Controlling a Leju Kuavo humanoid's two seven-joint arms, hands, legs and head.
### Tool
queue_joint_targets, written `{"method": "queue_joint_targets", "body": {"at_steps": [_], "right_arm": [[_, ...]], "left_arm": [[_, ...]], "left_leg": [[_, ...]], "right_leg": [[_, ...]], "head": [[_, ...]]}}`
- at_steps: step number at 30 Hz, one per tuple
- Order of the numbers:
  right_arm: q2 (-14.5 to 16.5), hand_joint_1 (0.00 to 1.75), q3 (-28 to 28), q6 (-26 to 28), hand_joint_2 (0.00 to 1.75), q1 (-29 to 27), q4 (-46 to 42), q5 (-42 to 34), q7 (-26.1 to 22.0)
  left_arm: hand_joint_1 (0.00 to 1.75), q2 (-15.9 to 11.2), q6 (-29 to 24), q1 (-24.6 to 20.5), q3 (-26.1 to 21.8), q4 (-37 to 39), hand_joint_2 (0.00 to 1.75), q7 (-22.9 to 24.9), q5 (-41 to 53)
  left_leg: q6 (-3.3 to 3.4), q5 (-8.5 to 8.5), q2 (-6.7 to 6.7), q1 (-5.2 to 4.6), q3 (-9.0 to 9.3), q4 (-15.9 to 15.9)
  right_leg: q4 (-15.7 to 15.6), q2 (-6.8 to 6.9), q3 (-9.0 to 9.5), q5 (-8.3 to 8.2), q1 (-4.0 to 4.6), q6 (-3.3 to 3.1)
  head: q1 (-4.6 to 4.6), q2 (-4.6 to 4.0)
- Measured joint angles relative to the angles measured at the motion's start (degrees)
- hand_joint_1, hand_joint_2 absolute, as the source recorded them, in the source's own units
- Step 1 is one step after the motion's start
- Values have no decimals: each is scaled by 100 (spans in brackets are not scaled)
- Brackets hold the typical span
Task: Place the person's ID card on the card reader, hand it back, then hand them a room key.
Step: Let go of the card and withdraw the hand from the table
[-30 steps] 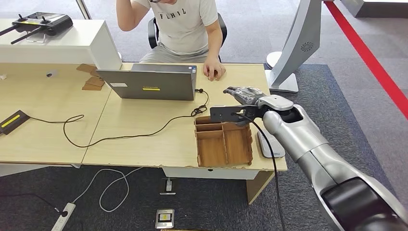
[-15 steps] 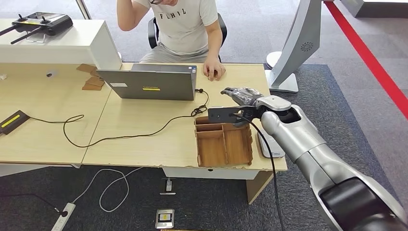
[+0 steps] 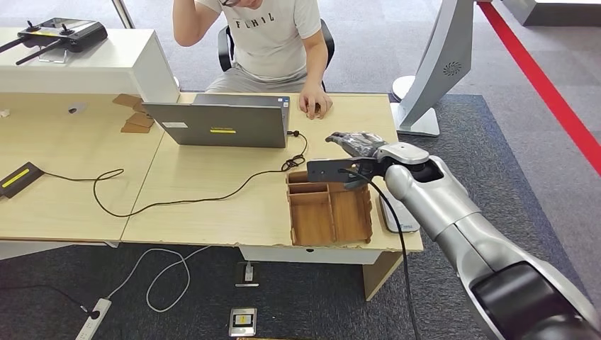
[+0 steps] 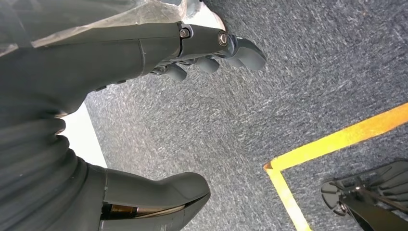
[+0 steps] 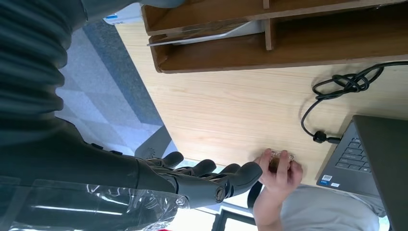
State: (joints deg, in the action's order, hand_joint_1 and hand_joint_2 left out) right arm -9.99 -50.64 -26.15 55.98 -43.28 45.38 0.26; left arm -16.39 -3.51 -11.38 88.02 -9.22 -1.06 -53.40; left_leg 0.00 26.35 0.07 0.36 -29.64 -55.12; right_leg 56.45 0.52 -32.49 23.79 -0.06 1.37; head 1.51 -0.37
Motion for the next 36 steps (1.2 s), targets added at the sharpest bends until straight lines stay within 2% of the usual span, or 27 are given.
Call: {"method": "queue_joint_targets", "body": {"at_steps": [18,31,36], "right_arm": [[-57,0,-125,-66,175,-6,0,-135,99],[-163,0,-128,-20,175,91,0,-101,-92],[-152,0,-148,-176,175,156,-33,-143,-87]], "left_arm": [[0,-69,10,-1,0,0,175,-37,81],[0,-84,10,-1,-14,0,175,7,-48],[0,-84,10,0,-31,0,175,45,-113]], "left_leg": [[0,0,0,0,1,0],[0,0,1,0,1,0],[-1,0,0,0,1,0]], "right_leg": [[0,0,0,0,0,0],[0,0,1,0,0,0],[0,0,1,0,0,0]], "head": [[-1,0],[1,0],[1,0]]}}
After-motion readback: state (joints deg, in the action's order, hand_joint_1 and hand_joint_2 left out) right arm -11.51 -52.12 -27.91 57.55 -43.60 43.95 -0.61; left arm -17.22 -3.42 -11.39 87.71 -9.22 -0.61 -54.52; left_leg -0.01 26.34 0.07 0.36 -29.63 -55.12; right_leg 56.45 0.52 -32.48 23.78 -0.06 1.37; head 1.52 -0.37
